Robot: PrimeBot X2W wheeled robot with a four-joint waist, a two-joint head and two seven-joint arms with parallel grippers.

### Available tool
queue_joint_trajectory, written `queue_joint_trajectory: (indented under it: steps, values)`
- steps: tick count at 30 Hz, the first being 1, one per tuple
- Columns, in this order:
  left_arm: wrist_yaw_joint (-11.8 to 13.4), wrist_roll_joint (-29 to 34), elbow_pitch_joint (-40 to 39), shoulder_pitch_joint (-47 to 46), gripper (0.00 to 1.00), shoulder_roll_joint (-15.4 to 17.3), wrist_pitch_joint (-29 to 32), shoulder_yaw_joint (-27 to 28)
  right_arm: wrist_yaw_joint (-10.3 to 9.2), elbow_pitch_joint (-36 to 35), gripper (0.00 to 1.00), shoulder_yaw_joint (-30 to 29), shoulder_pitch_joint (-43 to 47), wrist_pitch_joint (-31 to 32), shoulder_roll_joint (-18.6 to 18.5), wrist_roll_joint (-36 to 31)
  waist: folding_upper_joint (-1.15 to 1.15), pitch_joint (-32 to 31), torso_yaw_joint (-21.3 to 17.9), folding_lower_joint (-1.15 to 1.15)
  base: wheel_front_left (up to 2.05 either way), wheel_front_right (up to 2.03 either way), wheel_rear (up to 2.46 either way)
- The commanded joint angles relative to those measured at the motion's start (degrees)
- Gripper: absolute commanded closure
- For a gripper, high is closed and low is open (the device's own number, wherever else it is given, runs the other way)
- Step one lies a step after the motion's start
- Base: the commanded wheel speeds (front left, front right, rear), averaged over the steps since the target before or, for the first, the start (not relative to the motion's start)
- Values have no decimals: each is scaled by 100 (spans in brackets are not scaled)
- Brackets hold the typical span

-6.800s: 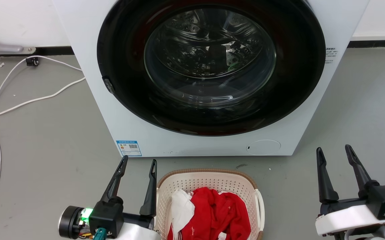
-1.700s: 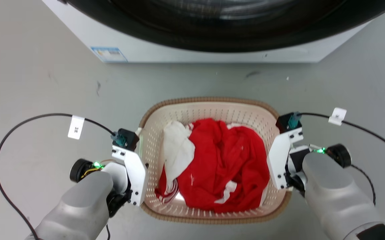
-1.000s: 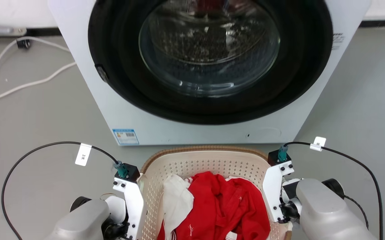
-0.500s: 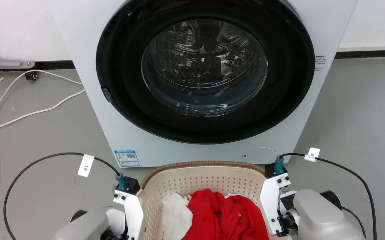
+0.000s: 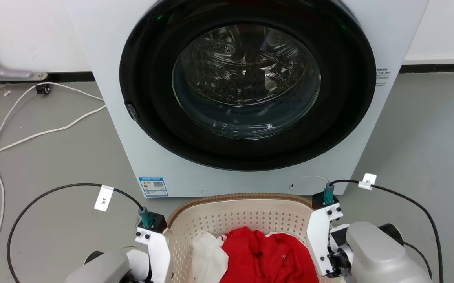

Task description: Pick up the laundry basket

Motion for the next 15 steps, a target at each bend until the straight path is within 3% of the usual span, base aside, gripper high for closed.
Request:
queue_joint_trajectory:
  steps: [1, 15]
  values:
    - [-60, 58, 15, 11, 100, 82, 8, -70, 18, 5, 100, 36, -161, -73, -99, -50, 0, 4, 0, 0, 0, 0, 0]
    - [-59, 60, 88, 85, 100, -13, -15, -91, 18, 174, 100, 73, -178, -99, -110, 13, 0, -32, -5, 0, 0, 0, 0]
